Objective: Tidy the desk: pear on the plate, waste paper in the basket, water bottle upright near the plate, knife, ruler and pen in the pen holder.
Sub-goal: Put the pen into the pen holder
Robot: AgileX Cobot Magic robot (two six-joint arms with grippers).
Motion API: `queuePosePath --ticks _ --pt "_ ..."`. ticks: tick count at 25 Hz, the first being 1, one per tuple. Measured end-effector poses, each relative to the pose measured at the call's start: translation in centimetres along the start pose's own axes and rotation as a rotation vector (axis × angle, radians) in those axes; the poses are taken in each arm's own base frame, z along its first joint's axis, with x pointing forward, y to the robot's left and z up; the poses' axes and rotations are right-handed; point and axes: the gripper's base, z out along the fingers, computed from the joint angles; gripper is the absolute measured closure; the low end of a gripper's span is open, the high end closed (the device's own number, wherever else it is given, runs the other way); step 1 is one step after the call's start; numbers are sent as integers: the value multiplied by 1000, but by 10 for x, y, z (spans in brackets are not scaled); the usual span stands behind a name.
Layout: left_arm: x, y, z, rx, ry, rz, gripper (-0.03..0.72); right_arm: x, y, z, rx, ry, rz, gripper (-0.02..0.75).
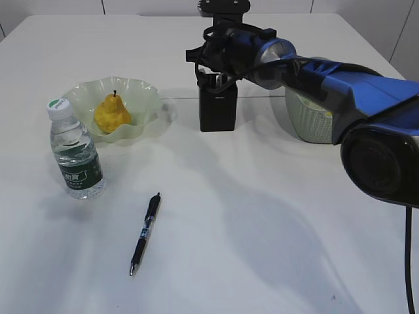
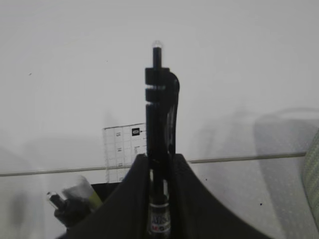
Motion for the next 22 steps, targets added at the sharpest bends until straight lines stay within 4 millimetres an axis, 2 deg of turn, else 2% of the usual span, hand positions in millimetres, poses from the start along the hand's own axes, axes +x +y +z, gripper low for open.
queuePosePath --ticks 10,13,17,22 --pt "0 0 0 0 0 0 223 3 0 0 -3 30 34 650" --pt "0 0 0 0 0 0 223 3 0 0 -2 31 32 612" --pt "0 0 0 0 0 0 223 3 0 0 -2 32 32 525" --pt "0 0 0 0 0 0 223 4 -1 0 14 42 26 496"
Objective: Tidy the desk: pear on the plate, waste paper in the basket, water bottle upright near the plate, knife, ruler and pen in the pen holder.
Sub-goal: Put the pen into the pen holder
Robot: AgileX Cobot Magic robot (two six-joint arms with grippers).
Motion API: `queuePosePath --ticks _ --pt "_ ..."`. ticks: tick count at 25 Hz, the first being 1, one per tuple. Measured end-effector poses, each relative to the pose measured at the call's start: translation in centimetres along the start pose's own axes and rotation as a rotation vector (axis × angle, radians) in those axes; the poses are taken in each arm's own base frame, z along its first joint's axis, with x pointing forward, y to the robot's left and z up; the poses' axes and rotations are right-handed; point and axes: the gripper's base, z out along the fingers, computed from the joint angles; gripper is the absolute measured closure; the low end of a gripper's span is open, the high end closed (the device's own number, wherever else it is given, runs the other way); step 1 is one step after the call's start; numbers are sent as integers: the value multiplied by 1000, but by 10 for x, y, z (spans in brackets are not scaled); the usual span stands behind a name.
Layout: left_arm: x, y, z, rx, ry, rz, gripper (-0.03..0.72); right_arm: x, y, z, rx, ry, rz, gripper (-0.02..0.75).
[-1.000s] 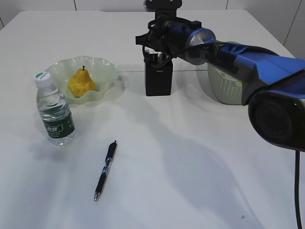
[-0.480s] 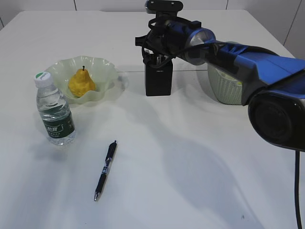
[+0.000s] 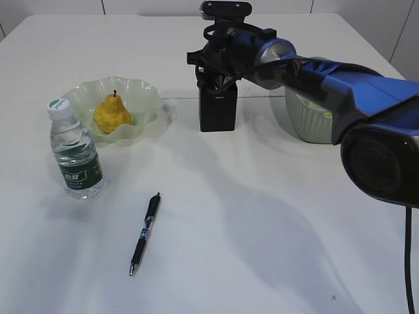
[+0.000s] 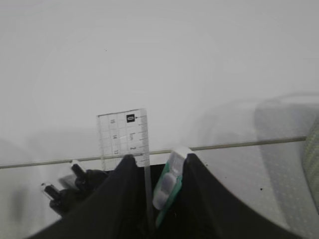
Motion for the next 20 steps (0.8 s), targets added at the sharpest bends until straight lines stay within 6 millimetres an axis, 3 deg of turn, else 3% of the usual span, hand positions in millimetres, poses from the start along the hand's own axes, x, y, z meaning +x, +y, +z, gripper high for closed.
queuePosePath --ticks 5,12,20 --pt "0 0 0 0 0 0 223 5 -7 -2 67 68 -49 496" --pt "0 0 0 0 0 0 223 2 -3 -13 -4 215 -155 495" --pt "1 0 0 0 9 0 223 -29 -9 -46 -30 315 -193 496"
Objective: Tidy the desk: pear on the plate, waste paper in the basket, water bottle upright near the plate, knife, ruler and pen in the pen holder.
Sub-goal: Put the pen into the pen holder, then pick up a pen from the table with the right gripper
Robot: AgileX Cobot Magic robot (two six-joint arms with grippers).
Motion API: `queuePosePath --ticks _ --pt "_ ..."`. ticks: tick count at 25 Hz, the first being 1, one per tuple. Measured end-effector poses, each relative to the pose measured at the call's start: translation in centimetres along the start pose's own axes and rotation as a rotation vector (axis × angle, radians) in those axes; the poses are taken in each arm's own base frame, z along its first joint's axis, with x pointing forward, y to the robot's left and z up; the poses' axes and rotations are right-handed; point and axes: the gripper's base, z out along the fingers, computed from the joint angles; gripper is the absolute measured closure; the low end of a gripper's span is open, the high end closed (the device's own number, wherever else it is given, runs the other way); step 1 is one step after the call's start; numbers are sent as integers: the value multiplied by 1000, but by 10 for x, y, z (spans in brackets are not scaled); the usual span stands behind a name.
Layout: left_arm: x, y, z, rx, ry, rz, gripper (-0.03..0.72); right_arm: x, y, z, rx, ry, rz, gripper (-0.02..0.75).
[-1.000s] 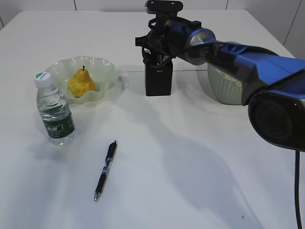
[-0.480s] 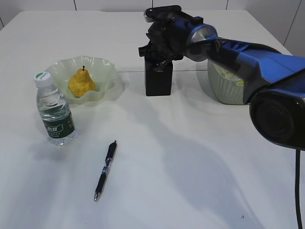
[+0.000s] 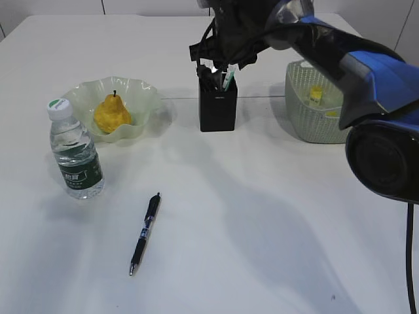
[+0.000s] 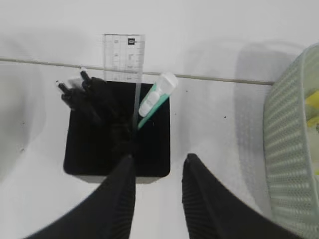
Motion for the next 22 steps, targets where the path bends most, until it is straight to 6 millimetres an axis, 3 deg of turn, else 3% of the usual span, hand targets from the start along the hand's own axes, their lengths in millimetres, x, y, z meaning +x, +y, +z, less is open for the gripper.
queuePosePath --ticks 9,16,22 --pt "3 0 0 2 33 0 223 -15 3 -44 -190 15 -70 496" --pt "5 0 0 3 54 0 223 -35 -11 -90 -239 -63 -42 496" --pt "7 0 0 4 73 0 223 -37 -8 -103 -335 -49 0 496"
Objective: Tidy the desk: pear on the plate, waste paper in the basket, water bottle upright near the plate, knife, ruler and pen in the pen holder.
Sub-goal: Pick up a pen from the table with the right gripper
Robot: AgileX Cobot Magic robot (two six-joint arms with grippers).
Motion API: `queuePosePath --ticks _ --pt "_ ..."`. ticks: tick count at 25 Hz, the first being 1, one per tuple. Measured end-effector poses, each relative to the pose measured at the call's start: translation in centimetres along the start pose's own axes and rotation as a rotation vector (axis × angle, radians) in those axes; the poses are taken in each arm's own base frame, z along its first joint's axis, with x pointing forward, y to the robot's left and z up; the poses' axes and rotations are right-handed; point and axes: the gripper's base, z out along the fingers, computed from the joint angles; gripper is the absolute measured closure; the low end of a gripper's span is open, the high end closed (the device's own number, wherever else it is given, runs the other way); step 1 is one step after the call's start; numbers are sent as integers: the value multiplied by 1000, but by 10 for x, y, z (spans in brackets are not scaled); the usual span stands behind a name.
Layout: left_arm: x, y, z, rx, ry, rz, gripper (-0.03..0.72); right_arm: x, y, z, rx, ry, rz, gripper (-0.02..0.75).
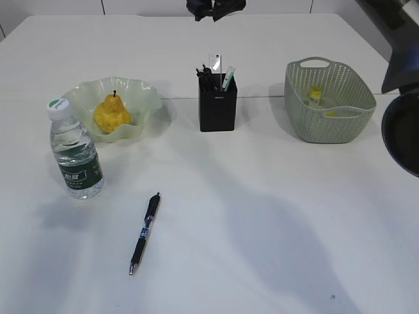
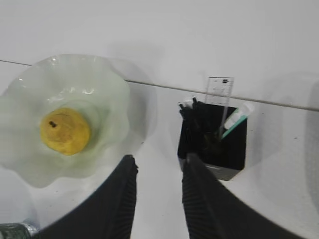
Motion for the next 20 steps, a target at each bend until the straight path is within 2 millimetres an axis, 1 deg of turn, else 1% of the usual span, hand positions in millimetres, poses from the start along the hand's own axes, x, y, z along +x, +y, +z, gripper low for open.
queuePosePath --ticks 5,9,12,13,19,20 --pt "1 0 0 0 8 0 223 0 2 -2 -22 6 28 496" --pt "1 0 0 0 8 0 223 8 1 -1 -11 76 29 496" --pt "1 0 0 0 8 0 223 22 -1 -1 -6 169 30 496" --pt "1 0 0 0 8 0 223 30 -2 1 -1 209 30 496" --pt "1 0 0 0 8 0 223 69 -10 -4 38 384 18 496" --pt "1 0 0 0 8 0 223 79 -11 -2 47 421 13 496"
